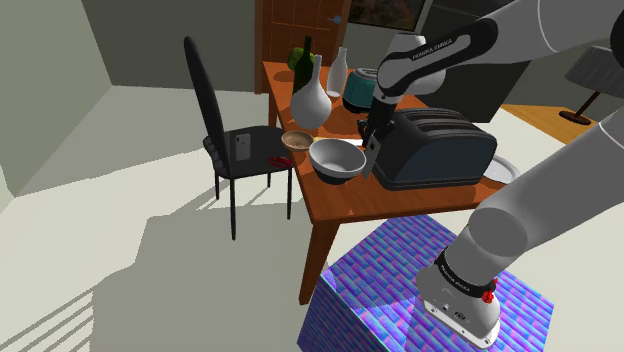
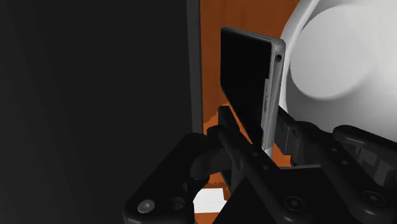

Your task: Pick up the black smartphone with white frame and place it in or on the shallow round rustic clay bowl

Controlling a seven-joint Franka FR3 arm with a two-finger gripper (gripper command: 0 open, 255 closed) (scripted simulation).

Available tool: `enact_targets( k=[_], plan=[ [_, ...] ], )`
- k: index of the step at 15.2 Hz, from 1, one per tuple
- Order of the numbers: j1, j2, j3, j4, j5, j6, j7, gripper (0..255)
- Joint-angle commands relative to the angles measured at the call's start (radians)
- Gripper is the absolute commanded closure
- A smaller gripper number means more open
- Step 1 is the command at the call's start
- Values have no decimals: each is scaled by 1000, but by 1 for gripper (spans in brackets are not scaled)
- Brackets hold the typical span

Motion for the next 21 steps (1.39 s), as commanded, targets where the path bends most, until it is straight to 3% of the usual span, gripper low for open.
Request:
enact_targets(
  k=[1, 7, 21],
  plan=[
    [-2, 5, -2, -5, 0, -5, 0, 255],
    [1, 8, 1, 9, 2, -17, 4, 255],
    [-1, -82, 6, 122, -6, -219, 14, 255]
  ],
)
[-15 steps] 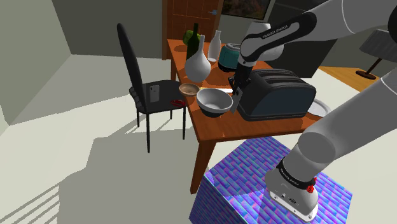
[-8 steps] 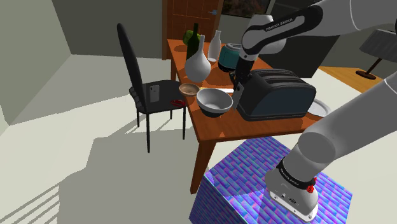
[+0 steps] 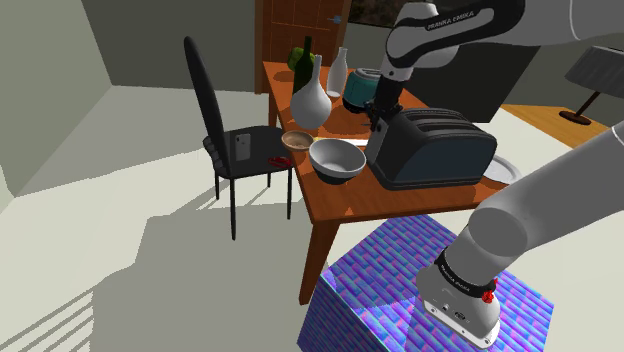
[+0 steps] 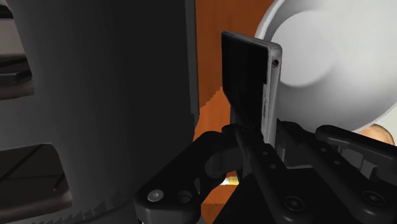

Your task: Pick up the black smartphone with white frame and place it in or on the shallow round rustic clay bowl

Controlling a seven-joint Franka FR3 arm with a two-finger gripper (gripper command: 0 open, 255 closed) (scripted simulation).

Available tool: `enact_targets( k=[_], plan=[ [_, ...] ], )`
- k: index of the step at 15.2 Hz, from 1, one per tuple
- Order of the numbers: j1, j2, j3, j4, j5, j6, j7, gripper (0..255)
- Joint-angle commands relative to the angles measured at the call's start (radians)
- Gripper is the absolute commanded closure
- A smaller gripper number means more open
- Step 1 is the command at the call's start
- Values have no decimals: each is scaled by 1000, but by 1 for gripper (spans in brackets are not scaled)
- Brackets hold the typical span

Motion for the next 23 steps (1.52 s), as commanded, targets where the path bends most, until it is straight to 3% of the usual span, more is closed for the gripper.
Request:
enact_targets(
  k=[1, 10, 23],
  plan=[
    [1, -9, 2, 20, 0, -30, 2, 255],
    [1, -37, 5, 106, -2, -143, 6, 255],
    [81, 388, 96, 648, 33, -258, 163, 255]
  ],
)
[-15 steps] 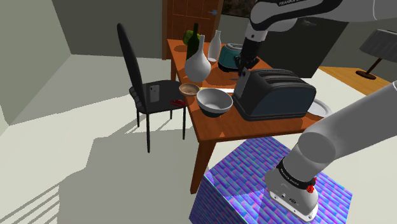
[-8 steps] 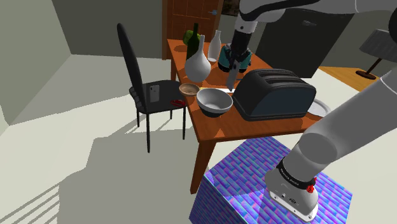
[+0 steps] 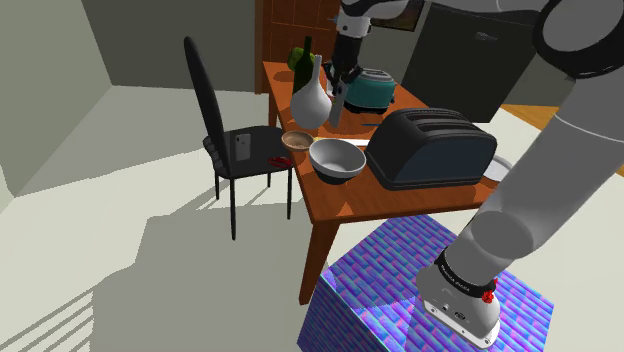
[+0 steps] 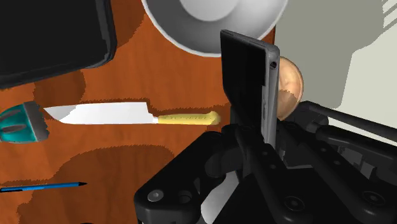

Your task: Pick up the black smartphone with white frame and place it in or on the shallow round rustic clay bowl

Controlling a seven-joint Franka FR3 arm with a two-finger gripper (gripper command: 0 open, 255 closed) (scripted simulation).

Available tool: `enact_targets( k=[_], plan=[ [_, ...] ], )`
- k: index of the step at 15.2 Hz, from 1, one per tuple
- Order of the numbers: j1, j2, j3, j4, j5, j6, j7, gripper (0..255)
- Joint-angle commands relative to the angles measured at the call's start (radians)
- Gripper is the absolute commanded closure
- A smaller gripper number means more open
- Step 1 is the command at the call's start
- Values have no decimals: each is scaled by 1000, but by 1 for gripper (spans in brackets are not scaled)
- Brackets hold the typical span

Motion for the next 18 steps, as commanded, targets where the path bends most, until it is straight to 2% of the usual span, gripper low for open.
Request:
enact_targets(
  k=[1, 6, 8, 18],
  plan=[
    [11, 78, 10, 116, 0, -37, 22, 255],
    [43, 285, 29, 432, -7, -145, 75, 255],
    [59, 404, 36, 623, -12, -217, 98, 255],
    [58, 382, 35, 454, -11, -70, 95, 255]
  ],
)
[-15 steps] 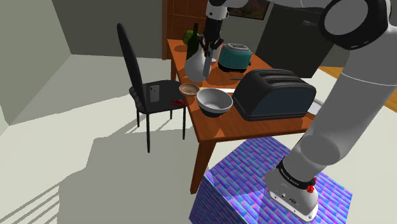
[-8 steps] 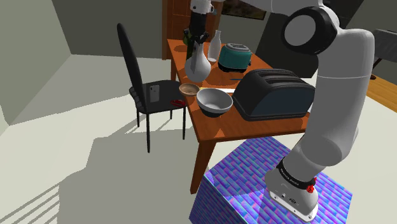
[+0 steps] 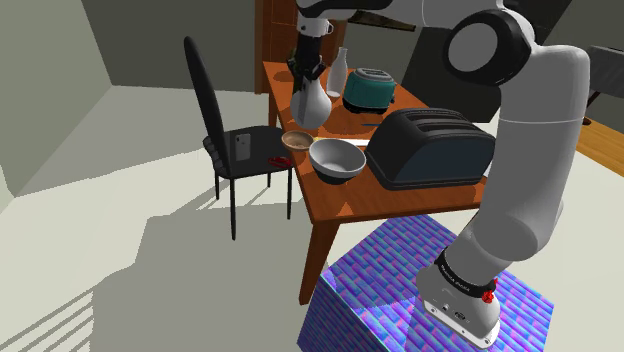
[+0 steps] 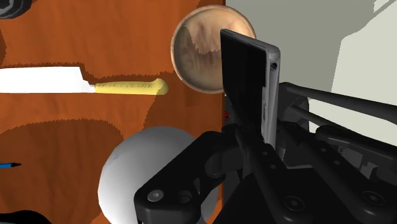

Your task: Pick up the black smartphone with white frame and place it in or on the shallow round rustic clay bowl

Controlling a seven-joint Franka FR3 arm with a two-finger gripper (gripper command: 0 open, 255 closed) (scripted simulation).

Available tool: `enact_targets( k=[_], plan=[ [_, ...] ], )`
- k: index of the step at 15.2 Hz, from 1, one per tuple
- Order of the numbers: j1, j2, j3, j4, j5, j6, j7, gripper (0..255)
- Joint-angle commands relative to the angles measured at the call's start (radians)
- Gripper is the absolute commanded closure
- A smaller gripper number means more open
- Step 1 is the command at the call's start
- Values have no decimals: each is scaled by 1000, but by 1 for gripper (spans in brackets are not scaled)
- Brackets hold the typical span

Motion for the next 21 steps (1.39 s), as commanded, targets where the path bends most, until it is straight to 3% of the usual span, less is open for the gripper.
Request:
enact_targets(
  k=[1, 12, 19, 20, 21],
  plan=[
    [0, 2, 0, -25, 0, 28, -1, 255],
    [0, 15, 0, -152, 0, 168, -3, 255],
    [0, 16, 0, -151, 0, 168, -3, 255],
    [0, 16, 0, -151, 0, 168, -3, 0],
    [0, 16, 0, -151, 0, 168, -3, 0]
  ],
)
